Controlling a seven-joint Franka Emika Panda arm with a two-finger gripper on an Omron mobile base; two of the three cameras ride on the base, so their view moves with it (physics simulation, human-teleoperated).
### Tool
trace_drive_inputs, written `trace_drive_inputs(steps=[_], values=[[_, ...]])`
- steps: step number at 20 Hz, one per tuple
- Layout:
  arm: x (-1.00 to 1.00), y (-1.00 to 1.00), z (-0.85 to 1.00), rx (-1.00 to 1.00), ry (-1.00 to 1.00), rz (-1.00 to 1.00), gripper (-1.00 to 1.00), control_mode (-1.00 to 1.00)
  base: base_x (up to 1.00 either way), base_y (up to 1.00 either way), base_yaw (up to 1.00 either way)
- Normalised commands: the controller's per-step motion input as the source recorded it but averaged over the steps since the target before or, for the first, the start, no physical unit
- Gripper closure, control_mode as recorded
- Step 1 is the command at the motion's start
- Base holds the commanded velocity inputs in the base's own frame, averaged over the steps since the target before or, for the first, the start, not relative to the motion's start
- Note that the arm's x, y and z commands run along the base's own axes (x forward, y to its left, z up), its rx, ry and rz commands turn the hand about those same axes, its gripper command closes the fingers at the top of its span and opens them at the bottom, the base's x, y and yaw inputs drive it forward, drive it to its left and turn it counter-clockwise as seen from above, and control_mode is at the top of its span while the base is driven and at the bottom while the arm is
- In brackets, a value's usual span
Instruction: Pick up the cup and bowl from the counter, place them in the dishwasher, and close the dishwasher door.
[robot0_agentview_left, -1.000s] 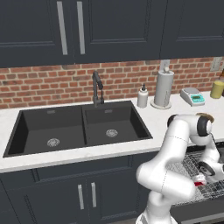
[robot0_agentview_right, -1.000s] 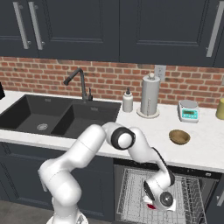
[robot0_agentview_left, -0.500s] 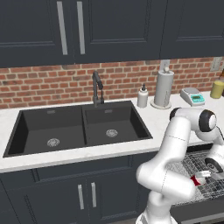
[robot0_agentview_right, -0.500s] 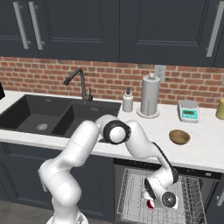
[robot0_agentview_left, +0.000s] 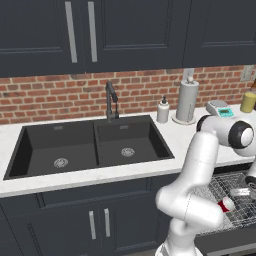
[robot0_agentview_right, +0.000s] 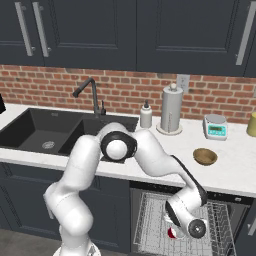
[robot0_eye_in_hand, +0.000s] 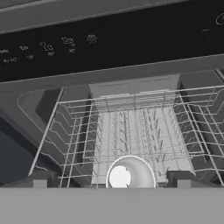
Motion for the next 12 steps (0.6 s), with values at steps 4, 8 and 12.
trace_drive_inputs(steps=[4, 8, 12], values=[[-0.08, 0.0, 1.0, 0.0, 0.0, 0.0, -1.0, -1.0, 0.0, 0.0, 0.0], [-0.03, 0.0, 1.0, 0.0, 0.0, 0.0, -1.0, -1.0, 0.0, 0.0, 0.0], [-0.06, 0.0, 1.0, 0.0, 0.02, 0.0, -1.0, -1.0, 0.0, 0.0, 0.0]])
